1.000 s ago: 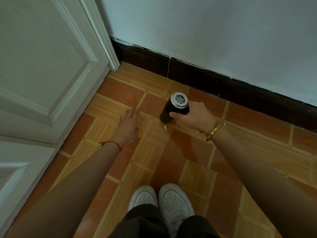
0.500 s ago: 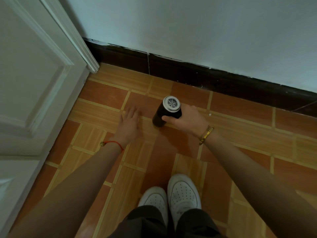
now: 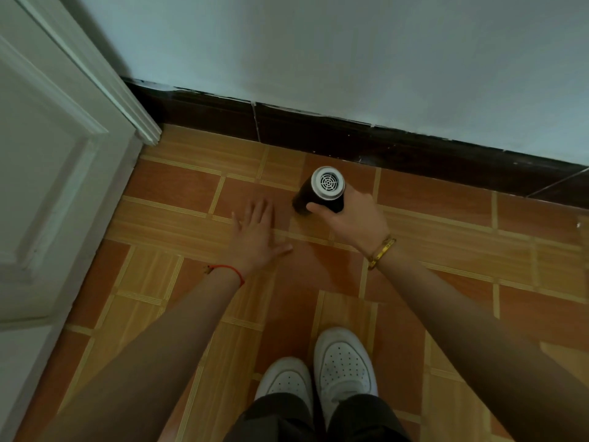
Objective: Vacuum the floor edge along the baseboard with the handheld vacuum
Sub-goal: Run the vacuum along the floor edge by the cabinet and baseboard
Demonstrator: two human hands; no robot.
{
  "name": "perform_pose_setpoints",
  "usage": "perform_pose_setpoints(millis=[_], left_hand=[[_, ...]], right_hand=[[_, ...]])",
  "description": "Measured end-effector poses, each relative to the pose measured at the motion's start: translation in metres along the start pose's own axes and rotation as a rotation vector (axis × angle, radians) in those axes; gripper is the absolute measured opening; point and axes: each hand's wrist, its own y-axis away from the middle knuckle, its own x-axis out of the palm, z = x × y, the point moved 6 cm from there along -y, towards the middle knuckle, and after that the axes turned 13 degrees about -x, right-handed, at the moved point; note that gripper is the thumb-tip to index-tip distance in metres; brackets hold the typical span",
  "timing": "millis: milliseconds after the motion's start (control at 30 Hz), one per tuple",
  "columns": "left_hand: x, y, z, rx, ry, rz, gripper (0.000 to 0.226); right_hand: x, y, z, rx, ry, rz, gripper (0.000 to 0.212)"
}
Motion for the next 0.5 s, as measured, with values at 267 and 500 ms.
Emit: perform_pose_setpoints(millis=[267,500], left_hand=[[0.005,-0.016,-0.025,0.048,-0.031,-0.004,0.127],[0.013,-0.023,-0.037,0.093,-0.051,-0.062,0.122]], right_hand=[[-0.013,-0.024,-0.014,0.039,0.157,-0.181,0.076],[-0.005,-0.063,-0.006,-0.018,0.120,-0.137,0.078]])
